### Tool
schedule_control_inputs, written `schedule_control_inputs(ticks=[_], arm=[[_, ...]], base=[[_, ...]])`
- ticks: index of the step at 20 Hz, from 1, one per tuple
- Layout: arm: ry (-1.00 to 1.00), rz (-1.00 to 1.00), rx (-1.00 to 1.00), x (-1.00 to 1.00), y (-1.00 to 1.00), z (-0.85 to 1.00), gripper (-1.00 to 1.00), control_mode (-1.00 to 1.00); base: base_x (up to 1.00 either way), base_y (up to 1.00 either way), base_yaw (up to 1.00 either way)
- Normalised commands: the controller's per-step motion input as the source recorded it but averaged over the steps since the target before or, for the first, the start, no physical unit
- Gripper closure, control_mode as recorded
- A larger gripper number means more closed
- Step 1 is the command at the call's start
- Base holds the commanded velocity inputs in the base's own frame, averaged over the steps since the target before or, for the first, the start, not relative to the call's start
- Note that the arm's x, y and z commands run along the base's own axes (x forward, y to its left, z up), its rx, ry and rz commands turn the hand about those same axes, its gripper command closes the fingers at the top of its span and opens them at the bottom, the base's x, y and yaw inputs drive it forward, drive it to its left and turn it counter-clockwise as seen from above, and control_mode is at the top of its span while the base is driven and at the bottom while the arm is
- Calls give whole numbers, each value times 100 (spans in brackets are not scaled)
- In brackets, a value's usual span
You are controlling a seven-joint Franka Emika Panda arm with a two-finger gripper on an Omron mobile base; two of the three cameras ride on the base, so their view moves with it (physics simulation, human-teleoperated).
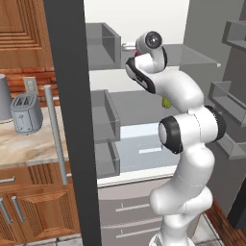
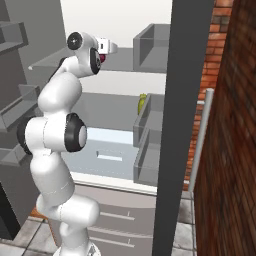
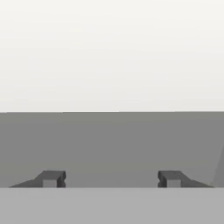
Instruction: Move the radish and lemonade from the second highest shelf to the top shelf to make space. Then, place the pitcher from the counter on the cleared second highest shelf.
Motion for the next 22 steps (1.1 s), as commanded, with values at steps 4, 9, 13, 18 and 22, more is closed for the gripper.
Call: schedule_control_inputs(ticks=[4,9,13,18,22], arm=[[-13,0,0,7,0,-39,-100,-100],[-19,0,0,-34,0,-19,-100,-100],[-10,0,0,-65,0,0,-100,-100],[-2,0,0,-49,0,39,-100,-100],[-3,0,0,-17,5,94,-100,-100]], base=[[0,0,0],[0,0,0],[0,0,0],[0,0,0],[0,0,0]])
